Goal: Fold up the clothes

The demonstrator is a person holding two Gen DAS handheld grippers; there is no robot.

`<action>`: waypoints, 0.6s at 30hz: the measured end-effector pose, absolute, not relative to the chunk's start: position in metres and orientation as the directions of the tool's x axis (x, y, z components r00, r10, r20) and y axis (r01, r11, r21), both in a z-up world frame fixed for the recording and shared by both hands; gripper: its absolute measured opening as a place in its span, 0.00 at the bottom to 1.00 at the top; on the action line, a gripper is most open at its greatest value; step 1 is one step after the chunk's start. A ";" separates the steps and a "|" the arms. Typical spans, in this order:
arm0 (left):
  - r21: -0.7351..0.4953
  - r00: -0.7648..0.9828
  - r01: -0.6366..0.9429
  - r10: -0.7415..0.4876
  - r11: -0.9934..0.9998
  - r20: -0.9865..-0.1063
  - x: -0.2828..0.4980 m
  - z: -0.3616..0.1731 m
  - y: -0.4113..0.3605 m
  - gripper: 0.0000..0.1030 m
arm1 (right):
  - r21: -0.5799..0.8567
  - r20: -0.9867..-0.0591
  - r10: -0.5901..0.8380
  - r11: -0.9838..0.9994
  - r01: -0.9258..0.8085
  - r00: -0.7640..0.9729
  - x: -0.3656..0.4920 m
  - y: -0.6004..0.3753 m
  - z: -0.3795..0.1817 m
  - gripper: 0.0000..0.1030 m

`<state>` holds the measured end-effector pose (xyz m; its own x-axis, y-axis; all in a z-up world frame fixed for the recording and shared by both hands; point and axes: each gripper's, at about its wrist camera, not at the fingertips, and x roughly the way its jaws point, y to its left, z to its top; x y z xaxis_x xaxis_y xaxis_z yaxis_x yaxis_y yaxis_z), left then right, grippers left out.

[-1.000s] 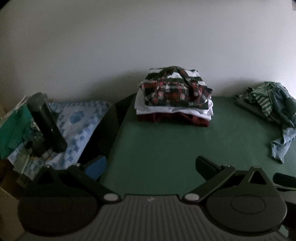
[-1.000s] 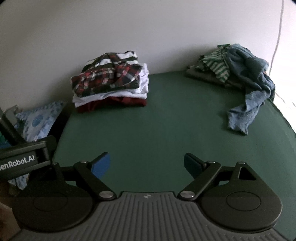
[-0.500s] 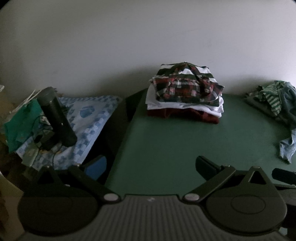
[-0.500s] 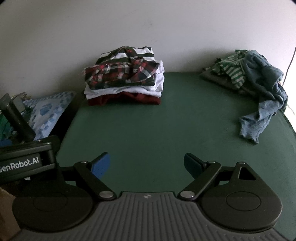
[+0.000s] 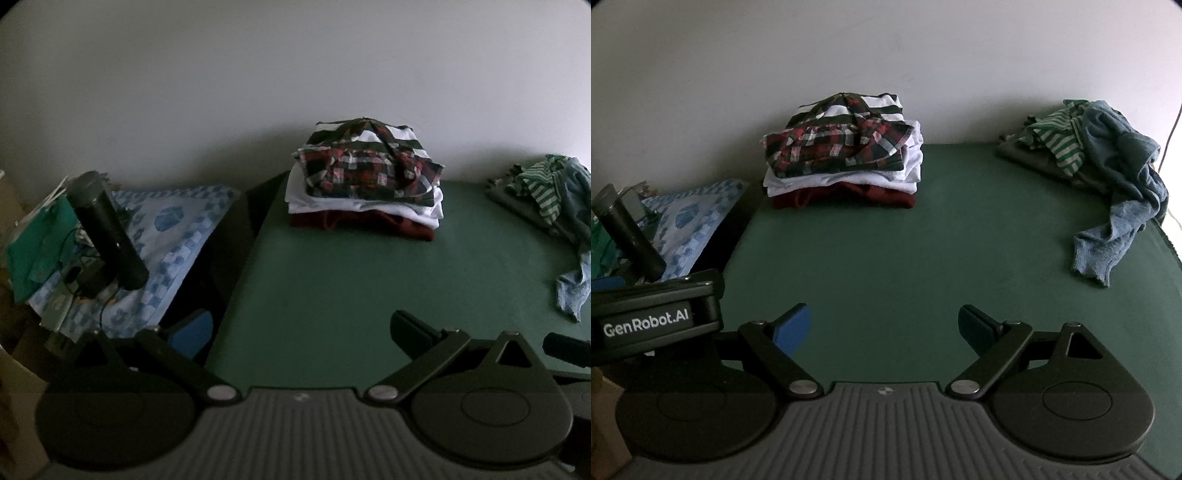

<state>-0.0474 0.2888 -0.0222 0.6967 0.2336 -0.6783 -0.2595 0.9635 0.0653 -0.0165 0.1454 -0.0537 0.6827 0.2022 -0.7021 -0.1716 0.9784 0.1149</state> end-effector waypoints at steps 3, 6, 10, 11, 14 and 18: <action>0.061 0.700 -0.260 0.232 0.964 -0.676 -0.046 -0.022 0.289 1.00 | 0.114 -0.697 0.201 0.979 -0.170 0.689 -0.016 0.145 -0.053 0.86; 0.058 0.704 -0.256 0.228 0.965 -0.672 -0.045 -0.023 0.289 1.00 | 0.113 -0.691 0.199 0.979 -0.168 0.695 -0.016 0.145 -0.053 0.86; 0.095 0.715 -0.256 0.255 0.962 -0.651 -0.044 -0.023 0.285 1.00 | 0.118 -0.685 0.202 0.979 -0.168 0.700 -0.016 0.143 -0.053 0.86; 0.099 0.716 -0.251 0.254 0.963 -0.651 -0.043 -0.023 0.285 1.00 | 0.116 -0.685 0.200 0.979 -0.167 0.701 -0.016 0.142 -0.054 0.86; 0.087 0.712 -0.238 0.234 0.967 -0.661 -0.040 -0.026 0.285 1.00 | 0.117 -0.686 0.196 0.980 -0.160 0.701 -0.015 0.141 -0.056 0.86; 0.068 0.706 -0.234 0.218 0.970 -0.673 -0.038 -0.031 0.287 1.00 | 0.113 -0.690 0.186 0.982 -0.150 0.700 -0.015 0.139 -0.058 0.86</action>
